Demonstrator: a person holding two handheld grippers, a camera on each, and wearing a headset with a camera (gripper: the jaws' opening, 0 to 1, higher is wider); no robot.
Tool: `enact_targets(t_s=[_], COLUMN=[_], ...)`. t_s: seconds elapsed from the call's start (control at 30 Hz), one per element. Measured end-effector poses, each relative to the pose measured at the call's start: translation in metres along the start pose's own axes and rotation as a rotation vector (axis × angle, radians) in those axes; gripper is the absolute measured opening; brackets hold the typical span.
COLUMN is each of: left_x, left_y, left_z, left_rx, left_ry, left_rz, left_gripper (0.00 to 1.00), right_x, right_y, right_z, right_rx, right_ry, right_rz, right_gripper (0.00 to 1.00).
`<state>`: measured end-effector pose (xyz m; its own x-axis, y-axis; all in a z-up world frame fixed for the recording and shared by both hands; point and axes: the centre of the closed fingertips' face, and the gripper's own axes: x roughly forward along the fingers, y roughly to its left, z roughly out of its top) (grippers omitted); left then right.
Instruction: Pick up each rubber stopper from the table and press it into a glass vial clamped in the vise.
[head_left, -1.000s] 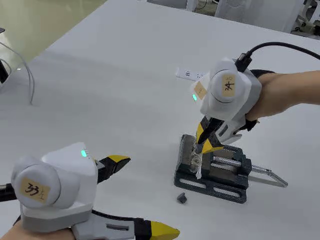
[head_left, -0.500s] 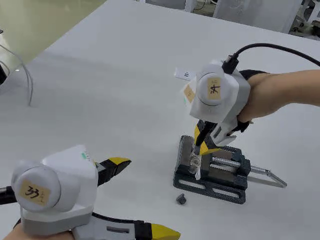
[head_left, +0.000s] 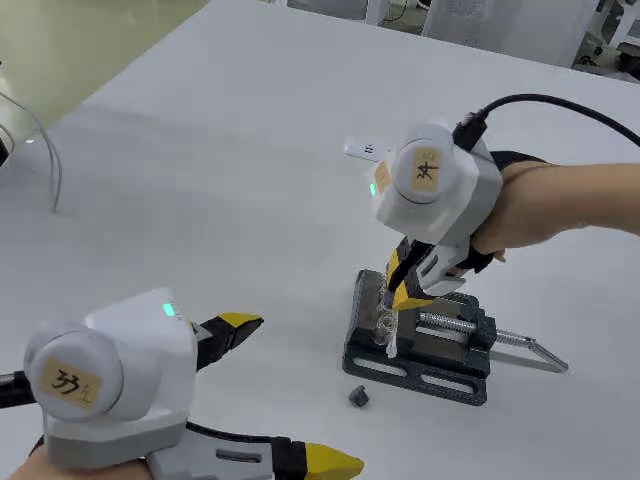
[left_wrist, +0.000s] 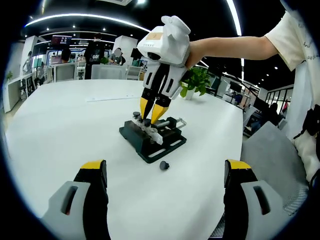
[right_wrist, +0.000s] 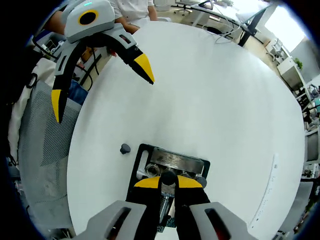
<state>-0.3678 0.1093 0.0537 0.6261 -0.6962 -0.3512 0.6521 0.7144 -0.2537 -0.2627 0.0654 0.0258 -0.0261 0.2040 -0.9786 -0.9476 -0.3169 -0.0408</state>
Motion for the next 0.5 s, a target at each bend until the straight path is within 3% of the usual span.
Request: enact_targets(t_s=[0.23,0.5], left_x=[-0.0006,0.0023], left_y=[0.0011,-0.0010], left_z=[-0.0015,0.0006], left_rx=[0.000,0.001], left_ry=[0.003,0.000], left_rz=[0.002,-0.002], left_gripper=[0.97,0.97], right_x=[-0.0001,0.0011], right_y=[-0.0012,-0.0026], right_z=[-0.0013,-0.0012], right_rx=[0.072,0.099], right_ry=[-0.061,-0.027], right_rz=[-0.044,-0.058], right_gripper=[0.04,0.05])
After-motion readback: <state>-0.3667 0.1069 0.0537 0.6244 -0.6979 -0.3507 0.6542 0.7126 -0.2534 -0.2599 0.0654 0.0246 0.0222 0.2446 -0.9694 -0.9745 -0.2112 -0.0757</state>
